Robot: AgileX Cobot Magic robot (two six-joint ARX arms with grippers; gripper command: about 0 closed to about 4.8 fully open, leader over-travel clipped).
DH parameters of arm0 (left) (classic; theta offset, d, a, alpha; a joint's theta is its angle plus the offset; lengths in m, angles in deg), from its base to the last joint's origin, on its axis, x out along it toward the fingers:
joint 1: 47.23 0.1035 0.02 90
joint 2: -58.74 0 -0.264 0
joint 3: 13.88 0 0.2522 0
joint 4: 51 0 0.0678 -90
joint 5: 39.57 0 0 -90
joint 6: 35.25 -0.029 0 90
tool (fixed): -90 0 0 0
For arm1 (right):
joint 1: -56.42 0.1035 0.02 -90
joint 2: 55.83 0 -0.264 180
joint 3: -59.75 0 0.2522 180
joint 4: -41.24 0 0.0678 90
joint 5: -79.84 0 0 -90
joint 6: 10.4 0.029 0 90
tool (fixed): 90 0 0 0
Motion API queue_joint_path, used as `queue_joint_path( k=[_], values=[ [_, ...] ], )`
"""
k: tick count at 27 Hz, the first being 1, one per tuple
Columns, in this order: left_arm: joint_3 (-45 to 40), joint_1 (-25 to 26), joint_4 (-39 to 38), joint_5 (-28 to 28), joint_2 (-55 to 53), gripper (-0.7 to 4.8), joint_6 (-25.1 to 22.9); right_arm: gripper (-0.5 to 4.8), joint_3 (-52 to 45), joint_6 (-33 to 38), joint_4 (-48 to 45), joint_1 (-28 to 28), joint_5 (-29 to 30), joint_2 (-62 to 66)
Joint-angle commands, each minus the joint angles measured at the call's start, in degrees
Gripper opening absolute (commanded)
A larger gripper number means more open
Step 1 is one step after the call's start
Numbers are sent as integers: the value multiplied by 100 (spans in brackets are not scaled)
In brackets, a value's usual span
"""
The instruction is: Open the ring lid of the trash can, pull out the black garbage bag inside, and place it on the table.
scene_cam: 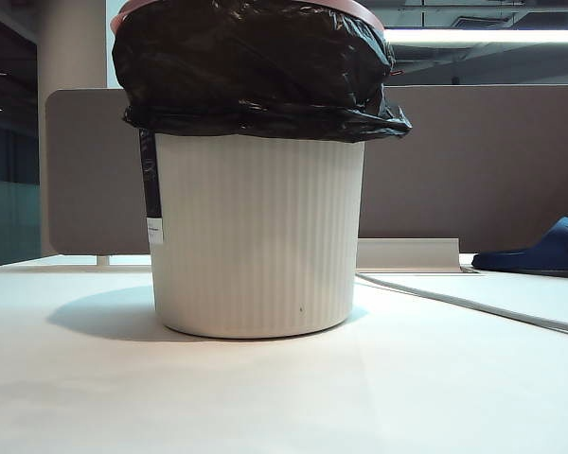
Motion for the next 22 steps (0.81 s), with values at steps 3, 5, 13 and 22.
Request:
queue_joint_path(
  k=[3,5,13,22],
  values=[
    [1067,4,-337,131,-103,-6,-485,-1,249,26,-98,9,380,4],
    [1556,4,-697,133,-302,-6,-745,-1,376,24,-98,11,413,4],
    [3082,0,-1591,-463,-1738,-5,-713,-2,1182,-313,-37,9,426,7],
    [3480,-4,-973,-1641,-3252,53,385,-2,2079,-1307,876,9,-162,15]
  ],
)
